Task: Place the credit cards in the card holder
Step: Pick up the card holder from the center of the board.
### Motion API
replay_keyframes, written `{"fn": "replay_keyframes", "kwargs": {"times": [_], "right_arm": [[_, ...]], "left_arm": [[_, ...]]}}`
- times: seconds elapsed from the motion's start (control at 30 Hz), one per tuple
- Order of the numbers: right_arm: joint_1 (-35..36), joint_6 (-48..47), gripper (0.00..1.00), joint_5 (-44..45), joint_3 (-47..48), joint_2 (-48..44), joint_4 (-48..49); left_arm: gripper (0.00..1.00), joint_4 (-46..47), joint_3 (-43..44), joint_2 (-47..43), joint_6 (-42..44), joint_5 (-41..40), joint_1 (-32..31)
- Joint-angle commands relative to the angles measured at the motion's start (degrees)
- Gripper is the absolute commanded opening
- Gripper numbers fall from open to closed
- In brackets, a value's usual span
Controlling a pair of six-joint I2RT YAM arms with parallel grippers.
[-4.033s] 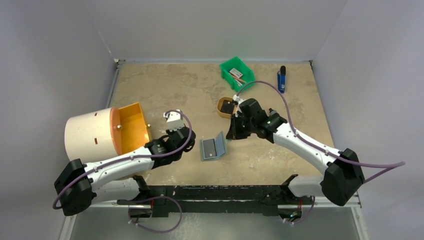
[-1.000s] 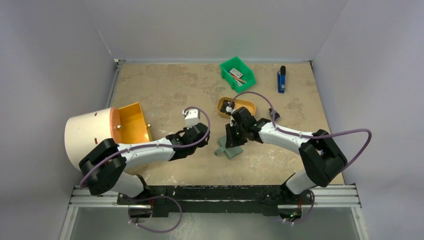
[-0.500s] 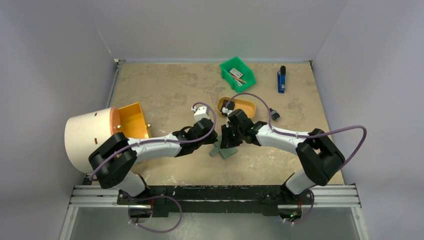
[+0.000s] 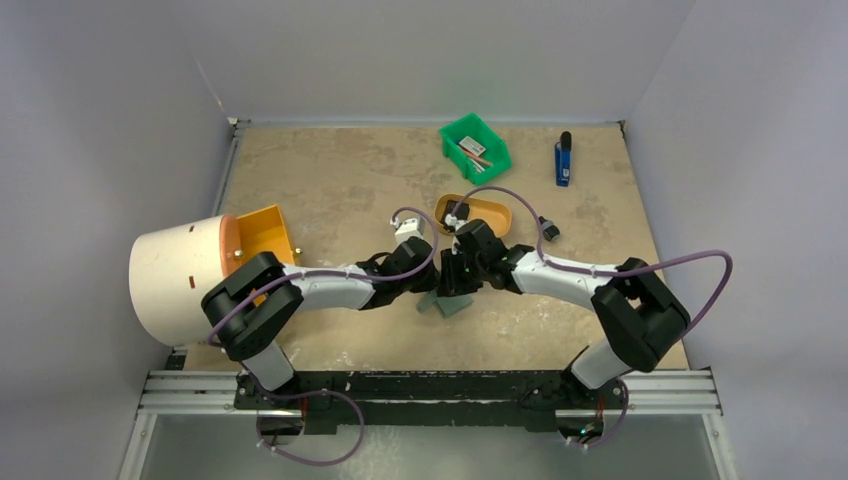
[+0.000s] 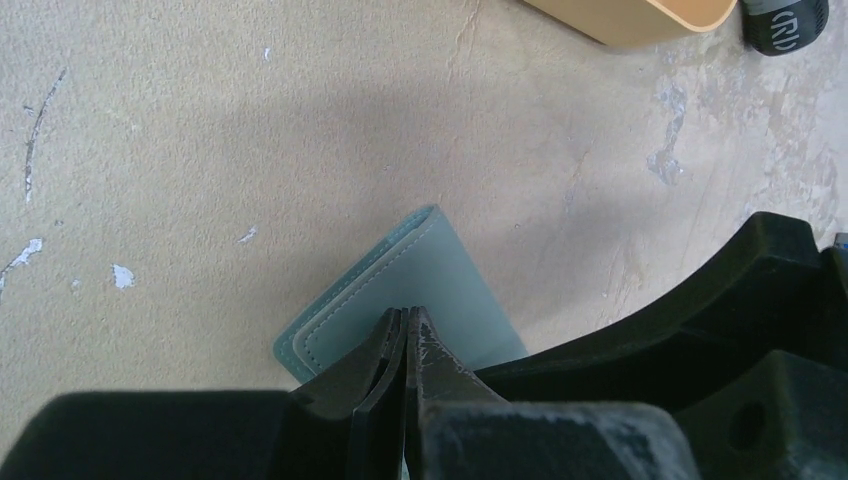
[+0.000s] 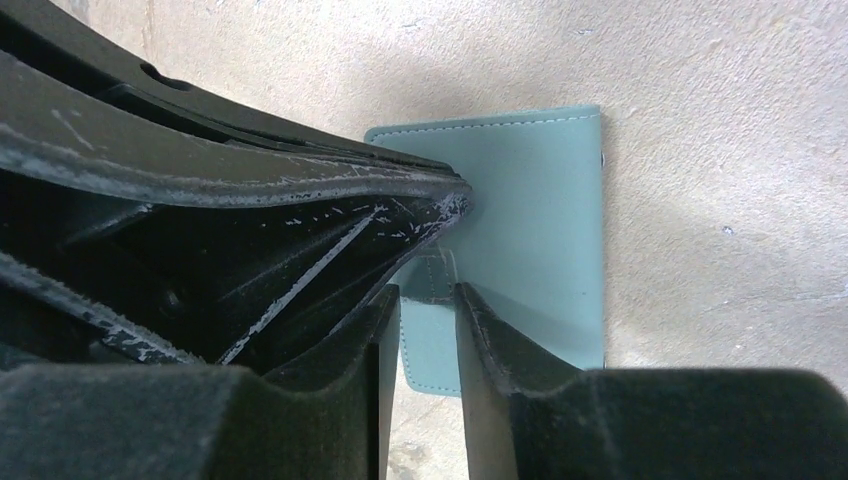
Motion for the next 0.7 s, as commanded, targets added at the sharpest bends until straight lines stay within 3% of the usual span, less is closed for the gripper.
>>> {"fn": "replay_keyframes", "kwargs": {"times": [0.0,0.23,0.4,0.67], "right_arm": [[0.57,1.17,0.36,-0.81,-1.11,-1.88,-4.67],[-2.92,5.11,0.54,-3.09,-1.52,-10.37,-6.24],[-9.46,6.88,0.59,-9.93,-4.81,-11.26,-2.92],[-14.12,11.52,0.67,-17.14,-10.30,-8.81,6.14]], "left_arm": [[0.00,-0.40,-1.04,0.49,-0.13,0.02,0.73],[0.00,-0.58,-2.95,0.06,1.18,-0.92,0.88],[0.00,1.01,-5.14,-0.69,1.79,-1.33,0.88],[0.00,3.46,-8.47,-1.60,2.20,-1.55,0.86]]}}
